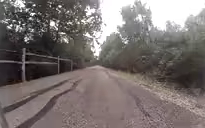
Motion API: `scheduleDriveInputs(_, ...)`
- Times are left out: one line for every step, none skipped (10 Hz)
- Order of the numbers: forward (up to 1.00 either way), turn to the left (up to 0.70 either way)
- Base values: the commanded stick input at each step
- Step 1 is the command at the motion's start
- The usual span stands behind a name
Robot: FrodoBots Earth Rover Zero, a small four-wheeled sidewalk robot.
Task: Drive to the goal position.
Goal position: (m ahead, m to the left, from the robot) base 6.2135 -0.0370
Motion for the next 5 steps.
scheduleDriveInputs(0.70, 0.25)
scheduleDriveInputs(0.70, 0.15)
scheduleDriveInputs(0.70, 0.06)
scheduleDriveInputs(0.70, 0.02)
scheduleDriveInputs(0.70, 0.02)
